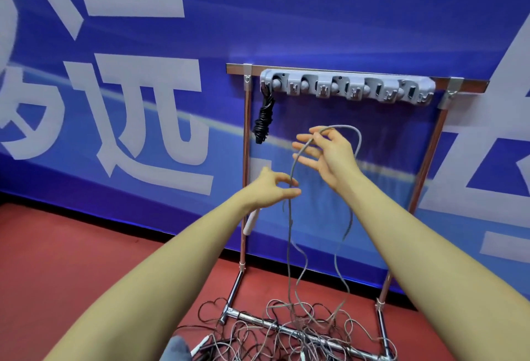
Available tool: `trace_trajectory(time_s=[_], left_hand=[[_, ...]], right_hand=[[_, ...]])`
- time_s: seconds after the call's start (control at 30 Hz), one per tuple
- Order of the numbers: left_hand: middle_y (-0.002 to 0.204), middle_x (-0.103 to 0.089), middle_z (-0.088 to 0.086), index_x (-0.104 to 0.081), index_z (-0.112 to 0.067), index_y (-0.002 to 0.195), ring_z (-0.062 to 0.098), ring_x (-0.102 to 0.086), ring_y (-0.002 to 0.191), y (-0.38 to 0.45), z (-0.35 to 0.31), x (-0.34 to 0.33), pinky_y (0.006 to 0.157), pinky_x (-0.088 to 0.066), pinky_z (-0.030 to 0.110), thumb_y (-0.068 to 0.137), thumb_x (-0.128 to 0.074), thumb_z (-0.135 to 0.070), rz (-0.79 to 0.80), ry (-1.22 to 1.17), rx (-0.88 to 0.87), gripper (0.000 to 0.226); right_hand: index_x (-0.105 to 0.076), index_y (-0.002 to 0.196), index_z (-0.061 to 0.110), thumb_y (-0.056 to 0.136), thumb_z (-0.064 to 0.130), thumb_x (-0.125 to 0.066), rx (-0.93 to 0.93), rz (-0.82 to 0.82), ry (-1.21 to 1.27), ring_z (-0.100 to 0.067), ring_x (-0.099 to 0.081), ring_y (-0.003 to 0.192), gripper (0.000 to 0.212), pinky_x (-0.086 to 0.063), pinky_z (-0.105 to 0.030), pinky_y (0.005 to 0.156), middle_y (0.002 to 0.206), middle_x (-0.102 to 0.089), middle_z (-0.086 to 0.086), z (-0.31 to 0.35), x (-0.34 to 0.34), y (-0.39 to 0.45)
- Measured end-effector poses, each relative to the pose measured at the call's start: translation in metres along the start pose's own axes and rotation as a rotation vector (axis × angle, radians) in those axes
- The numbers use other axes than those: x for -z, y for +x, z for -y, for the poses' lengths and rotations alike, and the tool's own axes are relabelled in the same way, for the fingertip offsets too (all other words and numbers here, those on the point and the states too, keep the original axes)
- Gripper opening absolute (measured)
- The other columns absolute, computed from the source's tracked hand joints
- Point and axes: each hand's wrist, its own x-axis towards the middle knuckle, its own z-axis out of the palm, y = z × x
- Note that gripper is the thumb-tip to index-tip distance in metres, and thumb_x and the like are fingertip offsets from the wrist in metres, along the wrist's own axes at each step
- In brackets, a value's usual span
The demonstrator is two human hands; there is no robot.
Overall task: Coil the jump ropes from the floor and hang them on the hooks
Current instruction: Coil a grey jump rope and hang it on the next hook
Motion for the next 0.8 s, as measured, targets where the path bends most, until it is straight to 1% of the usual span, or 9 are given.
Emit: trace_trajectory(time_s=[0.07, 0.2, 0.3, 0.4, 0.47, 0.57, 0.63, 0.73, 0.8], left_hand=[[0.082, -0.051, 0.008, -0.071, -0.017, 0.089, 0.026, -0.049, 0.075, 0.002, -0.001, -0.006, 0.072, -0.04, 0.028, 0.09, -0.062, -0.03, -0.074, -0.048, -0.059, 0.016], [0.04, -0.046, -0.01, -0.073, -0.011, 0.08, 0.003, -0.044, 0.045, 0.008, -0.011, 0.0, 0.048, -0.033, 0.014, 0.09, -0.06, -0.025, -0.306, -0.048, -0.038, 0.022], [0.042, -0.048, -0.008, -0.072, -0.01, 0.076, 0.001, -0.042, 0.038, 0.012, -0.021, 0.011, 0.043, -0.031, 0.01, 0.089, -0.06, -0.026, -0.395, -0.083, -0.033, 0.023], [0.057, -0.055, 0.002, -0.069, -0.001, 0.073, 0.007, -0.038, 0.043, 0.018, -0.03, 0.019, 0.046, -0.034, 0.02, 0.087, -0.061, -0.027, -0.45, -0.082, -0.053, 0.03], [0.043, -0.046, -0.006, -0.065, 0.0, 0.065, 0.007, -0.034, 0.038, 0.02, -0.034, 0.022, 0.041, -0.029, 0.016, 0.087, -0.062, -0.026, -0.467, -0.08, -0.063, 0.034], [0.034, -0.036, -0.01, -0.055, -0.012, 0.054, 0.007, -0.032, 0.037, 0.019, -0.034, 0.022, 0.042, -0.025, 0.016, 0.089, -0.062, -0.028, -0.476, -0.116, -0.072, 0.039], [0.057, -0.047, -0.004, -0.057, -0.013, 0.066, 0.009, -0.036, 0.055, 0.017, -0.03, 0.021, 0.052, -0.028, 0.023, 0.092, -0.058, -0.029, -0.455, -0.212, -0.104, 0.031], [0.091, -0.058, 0.004, -0.065, -0.012, 0.109, 0.014, -0.05, 0.077, 0.009, -0.019, 0.013, 0.06, -0.039, 0.018, 0.093, -0.055, -0.017, -0.339, -0.298, -0.054, 0.019], [0.081, -0.052, 0.002, -0.059, -0.01, 0.123, 0.014, -0.048, 0.068, 0.005, -0.005, 0.001, 0.058, -0.04, 0.019, 0.09, -0.056, -0.011, -0.216, -0.223, 0.001, 0.032]], right_hand=[[-0.049, 0.093, 0.01, 0.102, 0.008, -0.037, 0.013, 0.008, 0.09, -0.026, -0.069, 0.084, 0.016, -0.058, -0.04, 0.067, 0.095, -0.065, -0.013, 0.007, -0.001, 0.002], [-0.052, 0.098, 0.01, 0.102, 0.013, -0.042, 0.023, -0.042, 0.12, -0.025, -0.067, 0.092, 0.011, -0.056, -0.042, 0.077, 0.102, -0.066, -0.011, 0.009, 0.011, 0.005], [-0.055, 0.104, 0.014, 0.098, 0.016, -0.05, -0.104, -0.009, -0.2, -0.024, -0.065, 0.096, 0.009, -0.051, -0.035, 0.079, 0.107, -0.066, -0.007, -0.014, 0.024, 0.0], [-0.059, 0.112, 0.019, 0.092, 0.019, -0.06, -0.229, 0.17, -0.589, -0.018, -0.065, 0.1, 0.02, -0.046, -0.028, 0.079, 0.106, -0.068, -0.002, -0.046, 0.029, -0.018], [-0.062, 0.106, 0.019, 0.089, 0.019, -0.064, -0.264, 0.252, -0.656, -0.014, -0.066, 0.095, 0.017, -0.047, -0.03, 0.082, 0.101, -0.071, -0.002, -0.06, 0.025, -0.029], [-0.058, 0.086, 0.016, 0.09, 0.014, -0.06, -0.213, 0.187, -0.58, -0.016, -0.067, 0.077, 0.005, -0.048, -0.031, 0.072, 0.081, -0.071, -0.001, -0.065, 0.019, -0.033], [-0.055, 0.085, 0.014, 0.093, 0.011, -0.055, -0.159, 0.108, -0.518, -0.017, -0.066, 0.071, 0.009, -0.048, -0.031, 0.067, 0.077, -0.069, -0.003, -0.061, 0.018, -0.029], [-0.056, 0.087, 0.016, 0.096, 0.013, -0.05, -0.077, 0.016, -0.426, -0.015, -0.069, 0.074, 0.011, -0.053, -0.037, 0.073, 0.081, -0.069, -0.001, -0.047, 0.02, -0.023], [-0.055, 0.089, 0.016, 0.098, 0.013, -0.048, -0.037, -0.003, -0.327, -0.015, -0.07, 0.076, 0.013, -0.056, -0.042, 0.076, 0.084, -0.069, -0.001, -0.034, 0.018, -0.02]])
